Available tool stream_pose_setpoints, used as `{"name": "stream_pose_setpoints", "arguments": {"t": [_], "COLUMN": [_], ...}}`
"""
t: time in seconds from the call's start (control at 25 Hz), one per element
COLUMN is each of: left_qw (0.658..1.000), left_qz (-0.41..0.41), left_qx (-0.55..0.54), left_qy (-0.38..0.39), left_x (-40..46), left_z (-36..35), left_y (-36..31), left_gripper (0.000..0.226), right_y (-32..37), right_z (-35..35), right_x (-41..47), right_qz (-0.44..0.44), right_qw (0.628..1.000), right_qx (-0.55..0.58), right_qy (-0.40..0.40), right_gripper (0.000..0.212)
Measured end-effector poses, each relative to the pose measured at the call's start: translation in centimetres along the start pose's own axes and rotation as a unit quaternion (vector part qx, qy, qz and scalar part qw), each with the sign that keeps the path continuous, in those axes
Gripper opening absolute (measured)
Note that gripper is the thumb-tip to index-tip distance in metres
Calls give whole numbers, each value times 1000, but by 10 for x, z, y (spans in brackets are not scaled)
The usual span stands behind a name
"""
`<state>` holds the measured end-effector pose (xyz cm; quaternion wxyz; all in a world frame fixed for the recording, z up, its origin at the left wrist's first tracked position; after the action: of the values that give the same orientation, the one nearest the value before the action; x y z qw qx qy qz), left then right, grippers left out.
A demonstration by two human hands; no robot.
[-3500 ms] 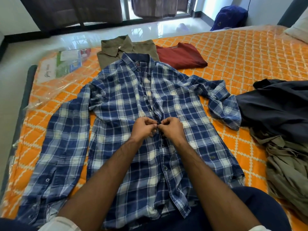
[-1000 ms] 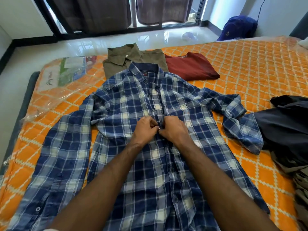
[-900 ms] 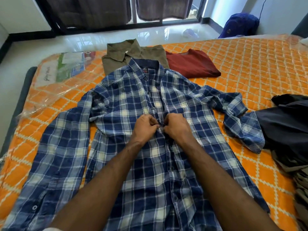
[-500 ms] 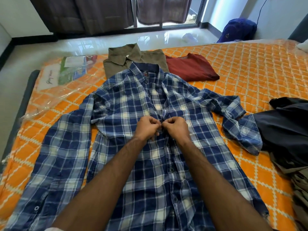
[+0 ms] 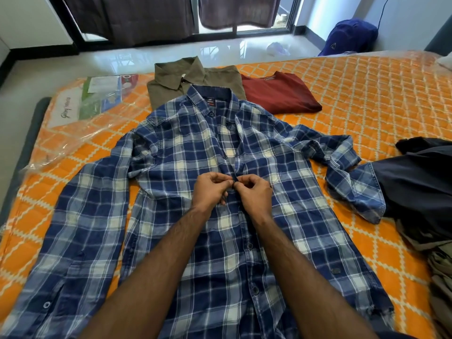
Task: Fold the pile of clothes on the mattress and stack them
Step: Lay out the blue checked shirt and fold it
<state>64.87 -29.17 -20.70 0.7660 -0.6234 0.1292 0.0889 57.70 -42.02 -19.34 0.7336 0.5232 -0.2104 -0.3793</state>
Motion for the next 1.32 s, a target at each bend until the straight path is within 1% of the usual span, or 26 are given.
{"name": "stream_pose_setpoints", "arguments": {"t": [0.2, 0.24, 0.28, 0.44, 0.52, 0.68, 0.76, 0.84, 0.88, 0.96, 1.0, 1.04, 1.08, 1.16, 1.2, 1.24, 1.32], "left_qw": [999, 999, 999, 999, 1000, 996, 991, 989, 990, 995, 994, 989, 982, 966, 958, 949, 936], "left_qz": [19, 21, 21, 23, 10, -39, -69, -89, -83, -54, -61, -93, -131, -197, -221, -236, -244], "left_qx": [-31, -32, -31, -45, -25, 47, 74, 93, 93, 78, 85, 110, 130, 158, 179, 206, 253], "left_qy": [-19, -24, -28, -13, -13, -69, -84, -79, -67, -33, -24, -27, -36, -48, -42, -31, -7], "left_x": [-1, -2, -2, -1, -1, -1, -3, -3, -2, 4, 9, 16, 25, 45, 55, 63, 75], "left_z": [1, 1, 1, 5, 4, -1, -3, -4, -2, 4, 9, 13, 15, 12, 6, 0, -10], "left_y": [1, 1, 1, 1, 0, -1, -3, -5, -6, -10, -17, -26, -37, -57, -63, -64, -57], "left_gripper": [11, 10, 9, 10, 13, 7, 7, 10, 11, 14, 15, 15, 16, 21, 23, 24, 17], "right_y": [-4, -4, -4, 0, 1, 0, 1, 0, -2, 0, 8, 19, 36, 70, 79, 79, 66], "right_z": [0, 0, 0, -2, -3, -1, -2, -1, 1, 8, 9, 10, 7, -11, -26, -40, -51], "right_x": [2, 3, 5, 6, 6, 8, 8, 8, 10, 18, 25, 33, 41, 52, 58, 62, 68], "right_qz": [-15, -20, -22, -6, -3, -13, -14, -25, -46, -105, -106, -64, 5, 143, 185, 209, 220], "right_qw": [999, 999, 999, 1000, 1000, 1000, 1000, 1000, 999, 992, 991, 996, 1000, 989, 978, 965, 930], "right_qx": [34, 34, 33, -6, -19, -26, -21, -19, -3, 64, 77, 56, 19, -44, -86, -147, -285], "right_qy": [22, 29, 32, 12, 9, 8, 6, 4, 5, 11, 14, 8, 1, 19, 40, 62, 75], "right_gripper": [9, 7, 4, 9, 10, 5, 4, 4, 5, 13, 16, 16, 12, 8, 5, 3, 13]}}
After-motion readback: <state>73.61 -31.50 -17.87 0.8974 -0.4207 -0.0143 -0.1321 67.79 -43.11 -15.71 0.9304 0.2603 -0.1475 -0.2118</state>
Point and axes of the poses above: each hand's wrist, its own x-axis towards the middle knuckle, its own z-axis out of the back of the hand, y = z × x, the point moved 5 cm from there along x, towards the middle knuckle, and after that the axes turned 14 degrees about -y, right-handed, at the moved point
